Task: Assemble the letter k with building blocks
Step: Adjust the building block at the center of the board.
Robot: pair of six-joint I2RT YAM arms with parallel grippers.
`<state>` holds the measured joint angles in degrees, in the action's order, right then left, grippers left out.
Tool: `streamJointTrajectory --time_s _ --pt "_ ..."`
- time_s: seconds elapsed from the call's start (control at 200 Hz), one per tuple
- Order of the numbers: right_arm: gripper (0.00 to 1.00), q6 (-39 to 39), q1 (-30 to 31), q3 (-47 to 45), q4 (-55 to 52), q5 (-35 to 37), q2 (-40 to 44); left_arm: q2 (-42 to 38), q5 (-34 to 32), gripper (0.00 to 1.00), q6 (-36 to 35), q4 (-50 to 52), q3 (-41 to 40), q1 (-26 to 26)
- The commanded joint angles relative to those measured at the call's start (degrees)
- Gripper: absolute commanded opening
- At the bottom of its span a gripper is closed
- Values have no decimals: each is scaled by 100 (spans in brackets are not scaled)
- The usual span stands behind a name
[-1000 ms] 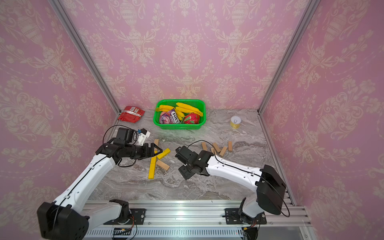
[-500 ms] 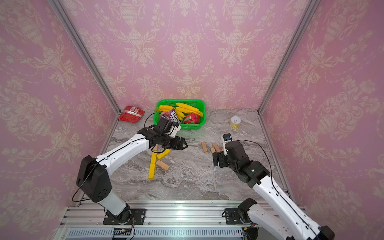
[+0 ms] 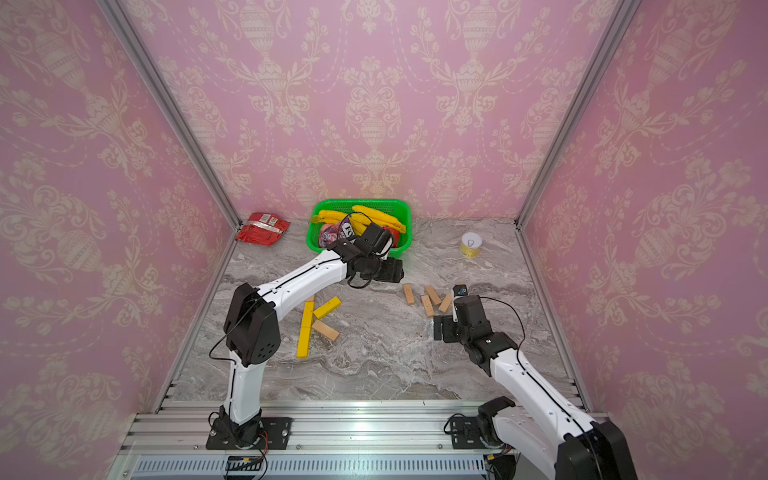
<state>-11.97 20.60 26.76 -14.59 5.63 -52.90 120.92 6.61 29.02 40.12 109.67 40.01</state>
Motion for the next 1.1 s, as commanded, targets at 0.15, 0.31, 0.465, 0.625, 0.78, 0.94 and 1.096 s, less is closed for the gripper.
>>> streamJointTrajectory --time_s 0.15,0.31,0.465,0.625,0.78,0.94,1.096 --pt "100 -31 -120 -367 624 249 974 915 -764 66 312 848 1056 254" --pt "100 -84 -175 -183 583 270 565 1085 -917 58 642 683 1071 338" --pt "100 -190 -175 72 467 434 37 1290 -867 57 853 600 1203 452" --pt "100 -155 -170 -202 526 373 608 1591 -899 57 1041 648 1374 580" --pt "100 -8 -172 -520 630 14 1339 1852 -980 57 1201 650 1590 656" --pt "100 264 -170 -458 901 -1106 1011 2040 -1393 55 1414 969 1879 770" --pt "100 489 -169 -82 923 -1684 115 2023 -1732 55 1567 1016 1775 815"
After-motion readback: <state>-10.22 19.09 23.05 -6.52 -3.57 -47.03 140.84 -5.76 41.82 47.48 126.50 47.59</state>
